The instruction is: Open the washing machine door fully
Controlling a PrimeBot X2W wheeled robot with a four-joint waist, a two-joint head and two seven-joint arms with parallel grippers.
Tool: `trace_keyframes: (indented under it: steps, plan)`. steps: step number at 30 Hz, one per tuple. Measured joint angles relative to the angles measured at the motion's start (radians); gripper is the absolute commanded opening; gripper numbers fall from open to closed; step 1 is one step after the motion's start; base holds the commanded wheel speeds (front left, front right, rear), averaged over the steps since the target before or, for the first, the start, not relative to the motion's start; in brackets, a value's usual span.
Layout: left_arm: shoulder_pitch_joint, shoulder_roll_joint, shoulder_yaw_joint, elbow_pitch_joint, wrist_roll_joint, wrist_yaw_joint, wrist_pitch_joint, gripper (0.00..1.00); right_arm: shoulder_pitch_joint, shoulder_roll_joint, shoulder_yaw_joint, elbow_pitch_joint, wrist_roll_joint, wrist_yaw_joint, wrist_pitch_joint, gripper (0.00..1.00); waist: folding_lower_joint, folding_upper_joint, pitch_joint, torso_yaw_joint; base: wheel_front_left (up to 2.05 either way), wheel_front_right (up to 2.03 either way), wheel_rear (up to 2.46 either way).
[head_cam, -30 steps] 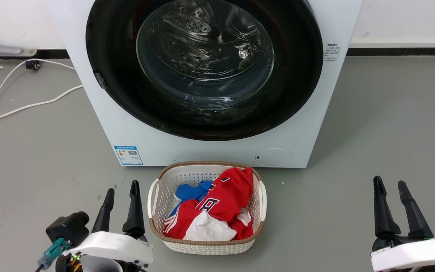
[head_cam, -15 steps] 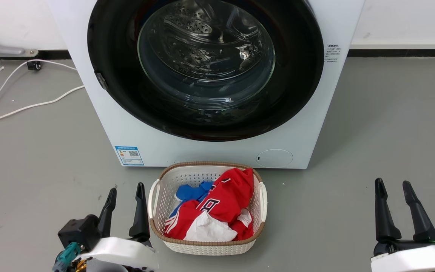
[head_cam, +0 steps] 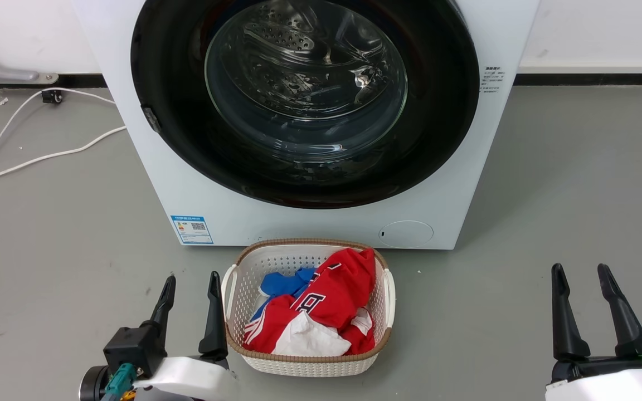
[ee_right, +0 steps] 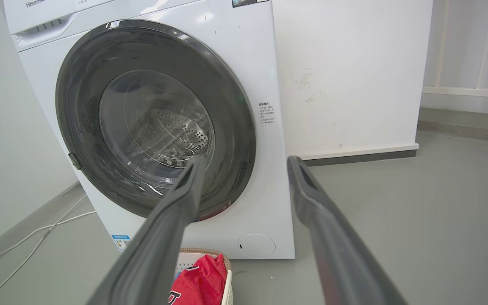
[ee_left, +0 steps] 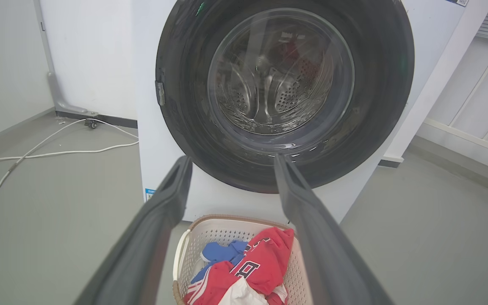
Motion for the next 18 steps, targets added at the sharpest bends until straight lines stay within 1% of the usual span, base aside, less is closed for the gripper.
trace_keyframes:
  steps: [9,18]
  plan:
    - [0.011,-0.006,-0.003,0.002,0.065,-0.001,-0.018,1.0,0.014,0.0,0.003,-0.019,-0.072,0.0,-0.018,1.0,0.0,0.0,-0.002,0.0,0.0,0.0,0.0]
    - [0.016,-0.012,0.0,0.01,0.122,-0.009,-0.036,1.0,0.026,0.0,0.002,-0.032,-0.12,0.0,-0.036,1.0,0.0,0.0,-0.003,0.004,0.0,0.0,0.0]
